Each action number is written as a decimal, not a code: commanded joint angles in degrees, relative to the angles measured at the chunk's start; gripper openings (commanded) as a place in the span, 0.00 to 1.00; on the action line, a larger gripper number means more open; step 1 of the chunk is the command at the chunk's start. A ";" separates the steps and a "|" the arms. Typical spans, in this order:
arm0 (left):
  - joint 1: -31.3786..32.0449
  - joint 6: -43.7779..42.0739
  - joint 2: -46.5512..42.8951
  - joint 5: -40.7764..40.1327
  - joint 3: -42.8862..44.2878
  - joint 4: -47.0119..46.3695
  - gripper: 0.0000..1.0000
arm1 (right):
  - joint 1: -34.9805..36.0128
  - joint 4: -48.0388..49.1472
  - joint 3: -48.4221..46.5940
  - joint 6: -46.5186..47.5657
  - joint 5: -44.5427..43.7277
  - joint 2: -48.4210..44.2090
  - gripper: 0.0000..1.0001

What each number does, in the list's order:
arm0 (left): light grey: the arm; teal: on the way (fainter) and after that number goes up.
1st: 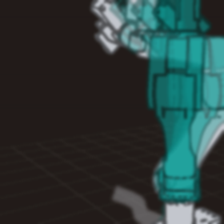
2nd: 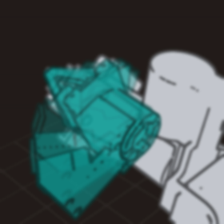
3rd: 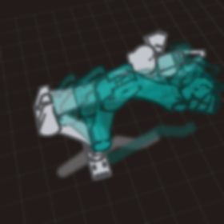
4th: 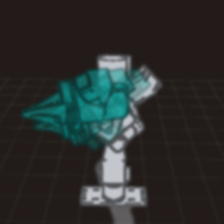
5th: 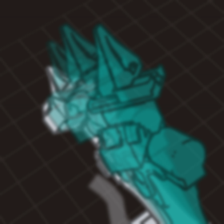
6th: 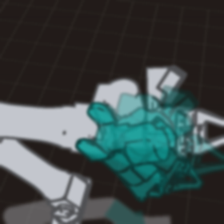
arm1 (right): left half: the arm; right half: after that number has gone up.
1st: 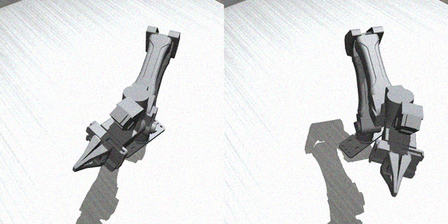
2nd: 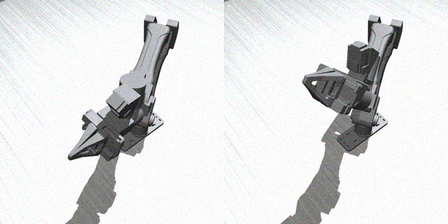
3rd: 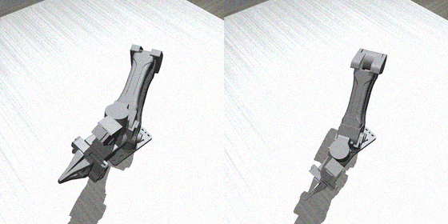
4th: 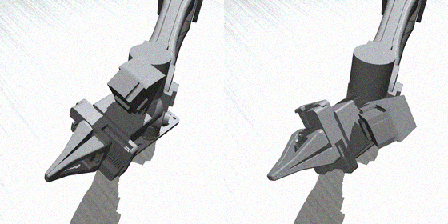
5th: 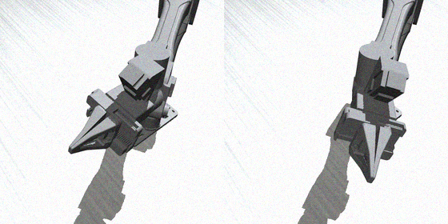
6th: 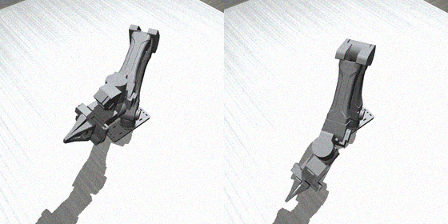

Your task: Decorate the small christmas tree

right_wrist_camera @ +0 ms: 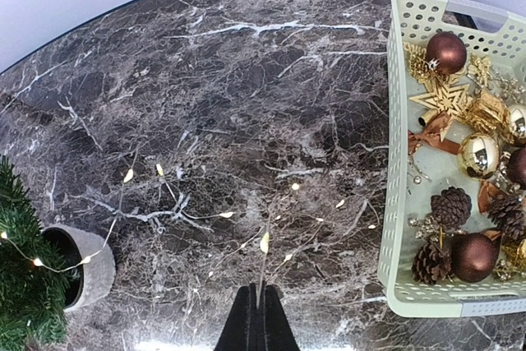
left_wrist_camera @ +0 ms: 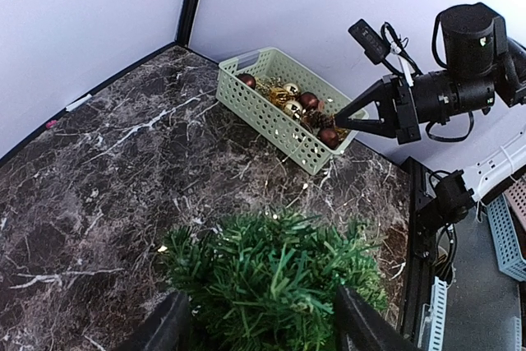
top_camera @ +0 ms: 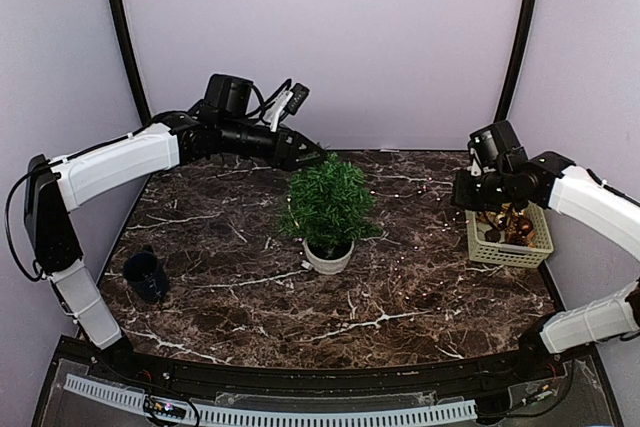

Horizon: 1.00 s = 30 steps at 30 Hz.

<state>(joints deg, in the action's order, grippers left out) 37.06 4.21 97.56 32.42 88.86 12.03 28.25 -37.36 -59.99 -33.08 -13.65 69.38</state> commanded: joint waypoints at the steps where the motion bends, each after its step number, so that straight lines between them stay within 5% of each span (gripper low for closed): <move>1: 0.47 1.64 0.27 3.76 1.23 -3.26 0.55 | -0.85 1.59 -0.25 0.72 -2.00 -1.27 0.00; 7: 0.53 1.84 0.35 4.78 0.61 -3.61 0.20 | -3.53 1.40 -1.24 2.07 -4.02 -1.64 0.00; 13: 0.50 0.96 -0.35 3.40 0.44 -2.75 0.00 | -7.30 0.86 -2.38 3.57 -5.34 -3.09 0.00; 30: 0.55 -1.11 -2.63 -0.12 0.69 -1.28 0.00 | -23.25 1.89 0.74 7.26 -2.97 -8.00 0.00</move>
<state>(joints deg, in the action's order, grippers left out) 37.32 4.69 98.50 33.41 88.86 9.96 7.46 -37.28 -59.77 -27.46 -17.32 62.26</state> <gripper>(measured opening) 0.030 0.011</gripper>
